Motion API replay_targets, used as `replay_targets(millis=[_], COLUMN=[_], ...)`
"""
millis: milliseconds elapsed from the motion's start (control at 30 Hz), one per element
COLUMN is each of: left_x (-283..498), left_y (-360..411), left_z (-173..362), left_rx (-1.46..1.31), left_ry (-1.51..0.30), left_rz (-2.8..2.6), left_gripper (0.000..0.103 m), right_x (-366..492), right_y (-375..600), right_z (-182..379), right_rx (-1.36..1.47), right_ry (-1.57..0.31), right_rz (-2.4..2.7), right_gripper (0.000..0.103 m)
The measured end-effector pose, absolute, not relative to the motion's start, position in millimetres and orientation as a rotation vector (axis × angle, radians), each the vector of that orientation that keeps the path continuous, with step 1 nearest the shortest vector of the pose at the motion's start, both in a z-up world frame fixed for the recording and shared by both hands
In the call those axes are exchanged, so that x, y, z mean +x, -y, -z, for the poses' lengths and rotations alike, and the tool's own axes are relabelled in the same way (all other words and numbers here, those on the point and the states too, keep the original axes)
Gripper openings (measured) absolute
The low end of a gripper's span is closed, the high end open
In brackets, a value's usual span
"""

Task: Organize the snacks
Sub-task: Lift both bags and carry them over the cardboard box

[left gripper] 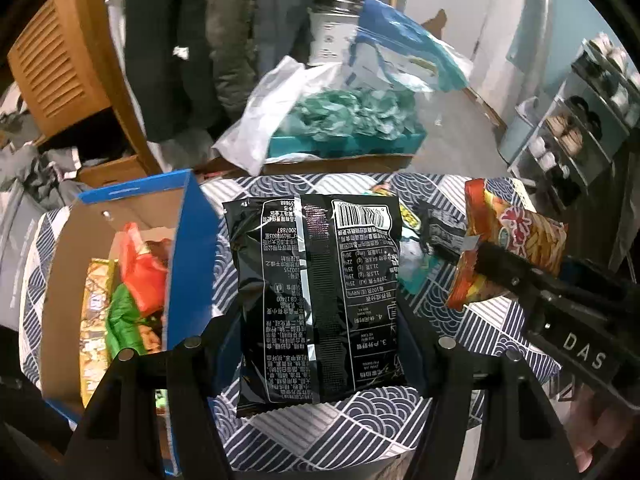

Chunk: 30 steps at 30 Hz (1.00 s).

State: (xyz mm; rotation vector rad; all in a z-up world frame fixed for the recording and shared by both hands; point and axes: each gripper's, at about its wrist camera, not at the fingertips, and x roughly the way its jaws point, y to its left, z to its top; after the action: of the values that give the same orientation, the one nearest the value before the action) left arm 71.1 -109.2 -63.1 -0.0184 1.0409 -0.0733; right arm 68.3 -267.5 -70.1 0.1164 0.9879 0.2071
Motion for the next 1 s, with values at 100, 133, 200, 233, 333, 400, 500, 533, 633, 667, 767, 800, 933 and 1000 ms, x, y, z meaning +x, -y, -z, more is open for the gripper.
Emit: replay_targets(millis=[100, 133, 200, 233, 333, 400, 500, 533, 633, 667, 767, 800, 933, 1000], left_x=[68.8, 67.9, 66.7, 66.2, 64.8, 64.0, 61.7, 60.6, 56.7, 55.6, 52.2, 51.2, 49.2, 49.0], left_y=[94.6, 89.7, 78.0, 72.1, 53.9, 42.1, 23.3, 19.1, 0.8, -4.9, -25.5, -31.8, -60.4, -73.2], left_z=[61.3, 60.7, 58.8, 57.9, 55.8, 55.8, 56.4, 56.6, 56.1, 56.2, 56.4, 56.8, 60.2, 63.1], left_rx=[-0.029, -0.035, -0.047, -0.055, -0.076, -0.085, -0.115, -0.118, -0.138, -0.146, -0.170, -0.178, -0.216, -0.234], left_ry=[-1.033, -1.030, -1.024, -1.022, -1.016, -1.014, -1.016, -1.015, -1.007, -1.006, -1.000, -1.000, -0.999, -1.002], left_rz=[0.053, 0.047, 0.032, 0.026, 0.008, -0.010, -0.031, -0.037, -0.058, -0.064, -0.090, -0.098, -0.139, -0.159], left_gripper=[0.068, 0.068, 0.068, 0.068, 0.068, 0.068, 0.068, 0.068, 0.068, 0.068, 0.068, 0.068, 0.068, 0.068], right_x=[68.8, 68.9, 69.4, 70.1, 72.1, 73.4, 75.4, 76.7, 78.5, 79.4, 81.0, 81.7, 83.8, 84.6], right_y=[251.3, 246.1, 233.7, 226.9, 211.4, 199.1, 183.2, 177.1, 161.8, 154.8, 138.2, 130.3, 108.4, 97.7], right_z=[67.4, 66.7, 65.4, 64.8, 63.8, 62.9, 61.4, 60.8, 58.8, 58.1, 58.3, 58.7, 60.2, 61.4], right_rx=[0.096, 0.090, 0.075, 0.068, 0.051, 0.039, 0.024, 0.022, 0.010, 0.003, -0.012, -0.021, -0.041, -0.052], right_ry=[-0.986, -0.986, -0.986, -0.986, -0.988, -0.988, -0.988, -0.988, -0.985, -0.985, -0.986, -0.988, -0.995, -0.999], right_rz=[-0.236, -0.245, -0.265, -0.274, -0.297, -0.314, -0.333, -0.341, -0.360, -0.371, -0.393, -0.402, -0.430, -0.443], right_gripper=[0.050, 0.050, 0.050, 0.050, 0.050, 0.050, 0.050, 0.050, 0.050, 0.050, 0.050, 0.050, 0.050, 0.050])
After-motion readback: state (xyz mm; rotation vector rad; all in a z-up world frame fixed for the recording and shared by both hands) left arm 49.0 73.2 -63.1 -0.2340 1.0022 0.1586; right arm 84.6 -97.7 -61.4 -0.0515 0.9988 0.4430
